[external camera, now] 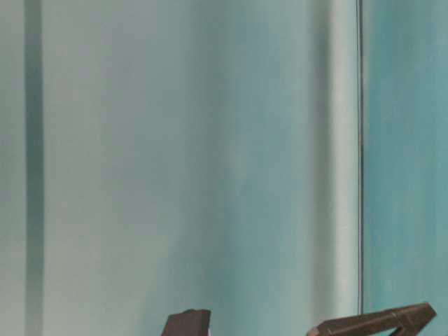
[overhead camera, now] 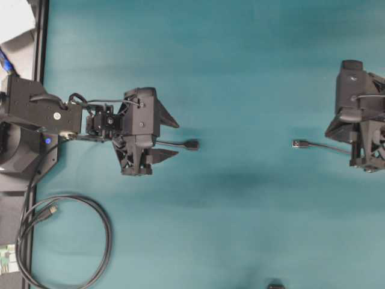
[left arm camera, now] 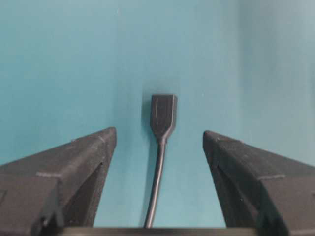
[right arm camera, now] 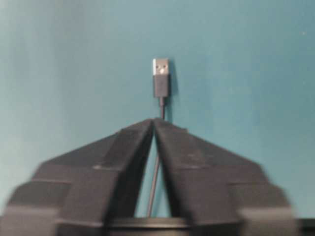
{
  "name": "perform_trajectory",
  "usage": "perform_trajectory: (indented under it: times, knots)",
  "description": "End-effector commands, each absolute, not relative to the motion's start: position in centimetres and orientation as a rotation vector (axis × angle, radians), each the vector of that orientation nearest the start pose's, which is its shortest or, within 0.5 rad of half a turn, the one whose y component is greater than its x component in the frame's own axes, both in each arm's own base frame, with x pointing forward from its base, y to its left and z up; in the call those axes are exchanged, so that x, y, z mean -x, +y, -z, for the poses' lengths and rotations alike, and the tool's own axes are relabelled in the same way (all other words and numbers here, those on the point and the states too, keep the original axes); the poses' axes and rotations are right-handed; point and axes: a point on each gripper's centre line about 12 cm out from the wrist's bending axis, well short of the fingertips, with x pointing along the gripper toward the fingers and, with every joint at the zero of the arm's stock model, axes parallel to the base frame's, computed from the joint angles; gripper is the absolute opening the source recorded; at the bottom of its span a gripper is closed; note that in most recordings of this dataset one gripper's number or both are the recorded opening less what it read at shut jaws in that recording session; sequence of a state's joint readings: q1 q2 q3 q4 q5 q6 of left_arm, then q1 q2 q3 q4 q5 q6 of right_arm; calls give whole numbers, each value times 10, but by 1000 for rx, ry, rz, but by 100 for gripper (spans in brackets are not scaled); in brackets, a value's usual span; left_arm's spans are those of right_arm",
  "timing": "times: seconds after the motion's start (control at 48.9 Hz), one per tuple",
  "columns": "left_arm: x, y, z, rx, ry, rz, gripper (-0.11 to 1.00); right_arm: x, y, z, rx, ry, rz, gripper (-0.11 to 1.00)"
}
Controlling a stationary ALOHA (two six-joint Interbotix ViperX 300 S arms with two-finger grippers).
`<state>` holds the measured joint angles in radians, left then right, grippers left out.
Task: Insert the USB using both arms.
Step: 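Align the right gripper over the USB plug and the left over the socket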
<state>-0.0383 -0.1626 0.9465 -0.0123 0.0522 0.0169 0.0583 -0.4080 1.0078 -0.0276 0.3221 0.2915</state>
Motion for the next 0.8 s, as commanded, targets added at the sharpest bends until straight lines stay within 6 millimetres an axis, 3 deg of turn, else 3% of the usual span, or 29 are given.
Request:
perform_trajectory:
  times: [0.0, 0.102, 0.184, 0.777]
  knots:
    - [-308, -13, -141, -39, 797, 50, 83, -266, 15, -169, -215, 905, 72, 35]
    - [-307, -14, -138, -41, 803, 52, 82, -276, 16, -161, -213, 935, 76, 54]
    - [-308, -14, -137, -41, 808, 52, 82, -285, 16, -153, -210, 953, 78, 61]
    - [-312, -14, -134, -34, 817, 49, 82, -297, 19, -121, -210, 1018, 85, 61]
